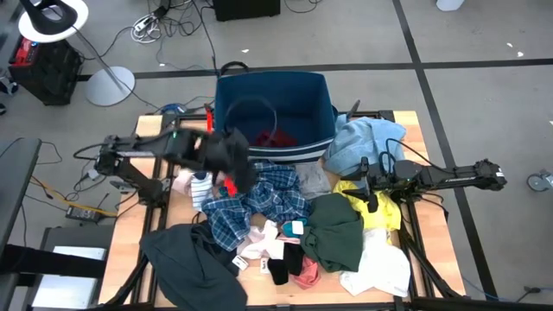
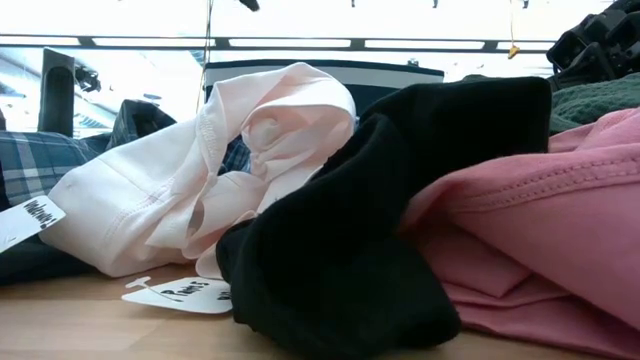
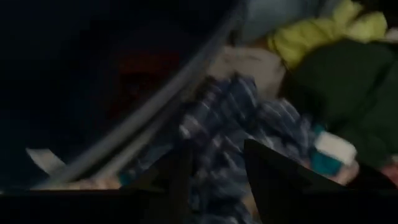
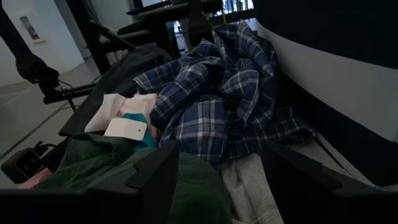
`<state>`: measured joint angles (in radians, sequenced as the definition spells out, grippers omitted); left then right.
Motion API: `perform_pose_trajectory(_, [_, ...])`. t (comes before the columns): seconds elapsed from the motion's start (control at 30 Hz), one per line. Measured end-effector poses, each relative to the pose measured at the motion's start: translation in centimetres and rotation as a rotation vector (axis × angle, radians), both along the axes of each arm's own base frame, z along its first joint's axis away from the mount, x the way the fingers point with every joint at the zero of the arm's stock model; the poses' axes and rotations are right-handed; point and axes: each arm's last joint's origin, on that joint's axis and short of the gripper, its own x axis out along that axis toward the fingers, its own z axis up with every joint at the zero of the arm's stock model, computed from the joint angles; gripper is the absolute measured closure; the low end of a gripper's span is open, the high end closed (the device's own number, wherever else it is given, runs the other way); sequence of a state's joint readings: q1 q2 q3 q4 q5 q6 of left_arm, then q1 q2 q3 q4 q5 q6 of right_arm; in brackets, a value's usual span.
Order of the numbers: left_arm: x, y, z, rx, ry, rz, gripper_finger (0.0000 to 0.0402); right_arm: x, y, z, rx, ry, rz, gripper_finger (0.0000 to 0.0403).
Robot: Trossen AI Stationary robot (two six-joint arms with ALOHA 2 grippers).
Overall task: Sort clothes
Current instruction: Put the white underwear into the blue laundry organizer
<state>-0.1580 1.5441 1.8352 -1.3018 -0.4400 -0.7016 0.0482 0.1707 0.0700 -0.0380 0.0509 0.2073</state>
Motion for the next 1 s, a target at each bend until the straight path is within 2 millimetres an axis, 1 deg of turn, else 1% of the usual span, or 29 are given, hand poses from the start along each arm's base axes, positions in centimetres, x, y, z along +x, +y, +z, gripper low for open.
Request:
perform_pose_trajectory(0.1, [0.3, -3.1, -1.1, -0.022, -0.007, -0.048, 0.0249, 0.0, 0.0, 0.0, 0.0, 0.0, 0.0, 0.0172])
perform_pose_trajectory(0.3, [2.1, -8.8, -5.2, -0.064, -0.02, -0.149, 0.0249, 0.0, 0.0, 0.0, 0.0, 0.0, 0.0, 0.0172])
perform_pose_trajectory(0.4, [3.4, -10.9, -7.6, -0.091, -0.017, -0.194, 0.0249, 0.0, 0.0, 0.0, 0.0, 0.0, 0.0, 0.0172])
perform_pose_trajectory(0.47, [4.3, -12.0, -9.4, -0.102, 0.006, -0.215, 0.0249, 0.0, 0.0, 0.0, 0.0, 0.0, 0.0, 0.0172])
perform_pose_trajectory(0.57, [5.5, -13.0, -11.6, -0.112, 0.051, -0.235, 0.0249, 0.0, 0.0, 0.0, 0.0, 0.0, 0.0, 0.0172])
perform_pose_trajectory(0.73, [7.1, -14.0, -15.2, -0.122, 0.158, -0.251, 0.0249, 0.0, 0.0, 0.0, 0.0, 0.0, 0.0, 0.0172])
perform_pose_trajectory(0.9, [8.5, -14.8, -17.9, -0.143, 0.196, -0.265, 0.0249, 0.0, 0.0, 0.0, 0.0, 0.0, 0.0, 0.0172])
perform_pose_trajectory(1.0, [8.6, -15.0, -19.4, -0.152, 0.255, -0.253, 0.0254, 0.0, 0.0, 0.0, 0.0, 0.0, 0.0, 0.0172])
